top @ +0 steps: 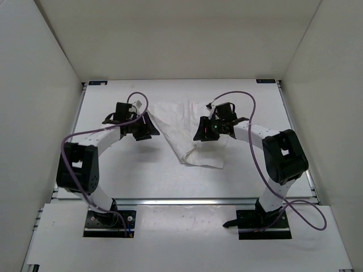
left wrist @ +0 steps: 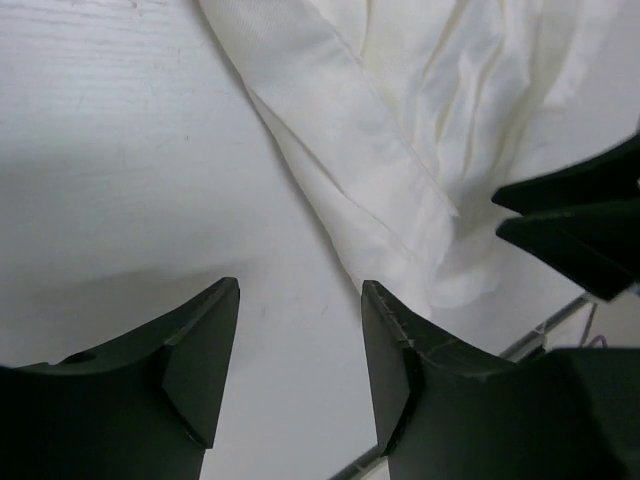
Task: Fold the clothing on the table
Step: Flatten the skirt out
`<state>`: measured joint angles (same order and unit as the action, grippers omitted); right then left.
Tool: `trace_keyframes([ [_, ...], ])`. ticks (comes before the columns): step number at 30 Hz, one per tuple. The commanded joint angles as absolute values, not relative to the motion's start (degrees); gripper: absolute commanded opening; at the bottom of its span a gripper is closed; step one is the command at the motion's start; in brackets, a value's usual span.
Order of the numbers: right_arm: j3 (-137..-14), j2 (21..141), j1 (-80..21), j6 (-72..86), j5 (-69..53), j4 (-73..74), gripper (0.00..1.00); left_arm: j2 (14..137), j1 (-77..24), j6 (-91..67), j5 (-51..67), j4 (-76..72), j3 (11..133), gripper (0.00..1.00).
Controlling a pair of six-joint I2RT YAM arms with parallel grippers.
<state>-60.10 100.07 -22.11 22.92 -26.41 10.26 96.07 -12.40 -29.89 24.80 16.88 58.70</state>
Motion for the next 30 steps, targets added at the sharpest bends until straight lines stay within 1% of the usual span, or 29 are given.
trace_keyframes([
  [1,-64.2,102.9,-22.9,22.2,-31.7,7.9,0.45,87.4,-9.8,-30.1,31.0,16.2,54.3,0.62],
  [5,-64.2,104.7,-24.5,22.2,-31.6,7.3,0.45,80.9,-9.8,-29.3,30.0,18.4,50.5,0.64],
  [8,-64.7,106.3,-25.0,22.0,-31.4,8.3,0.44,77.4,-9.2,-30.4,31.8,17.6,49.0,0.64],
  [11,-65.4,107.1,-26.0,21.5,-31.0,8.4,0.4,76.0,-8.2,-30.4,32.2,17.9,47.8,0.64],
  [14,-66.2,108.2,-27.0,21.2,-30.1,9.4,0.39,75.1,-7.1,-30.2,32.6,18.5,47.5,0.65],
  [15,-66.4,108.7,-27.2,21.0,-30.4,9.7,0.37,74.6,-6.6,-30.1,33.0,18.3,47.5,0.65],
  [16,-66.9,108.9,-27.3,21.2,-30.5,9.8,0.3,74.0,-6.2,-29.9,33.5,18.8,47.6,0.65],
  [17,-67.3,109.2,-27.4,21.2,-30.2,10.3,0.21,74.2,-5.6,-29.4,34.0,19.9,48.2,0.65],
  [18,-67.4,109.2,-27.4,21.3,-31.0,10.4,0.17,73.4,-4.8,-28.9,34.3,20.2,48.9,0.65],
  [19,-67.7,109.0,-27.5,21.2,-31.5,10.3,0.06,72.6,-4.1,-28.6,34.5,21.1,49.6,0.65],
  [20,-67.9,108.5,-27.6,21.6,-31.7,10.5,0.0,71.8,-3.3,-28.7,35.0,21.8,50.3,0.65],
  [25,-71.8,105.8,-31.4,19.3,-36.3,13.1,0.01,66.9,-1.5,-30.3,34.5,22.1,51.2,0.65],
  [26,-72.3,105.9,-32.2,19.2,-37.2,13.6,0.06,65.7,-1.5,-30.7,34.4,22.1,51.1,0.66],
  [28,-73.2,106.2,-34.1,17.9,-44.9,14.3,0.14,64.8,-0.7,-30.7,33.5,22.1,51.1,0.67],
  [29,-73.9,106.6,-35.9,18.0,-46.7,15.1,0.2,64.3,-0.8,-30.8,33.4,22.2,50.6,0.67],
  [30,-74.0,106.8,-36.9,17.5,-48.2,16.1,0.24,64.1,-0.6,-30.8,33.6,22.4,50.2,0.68],
])
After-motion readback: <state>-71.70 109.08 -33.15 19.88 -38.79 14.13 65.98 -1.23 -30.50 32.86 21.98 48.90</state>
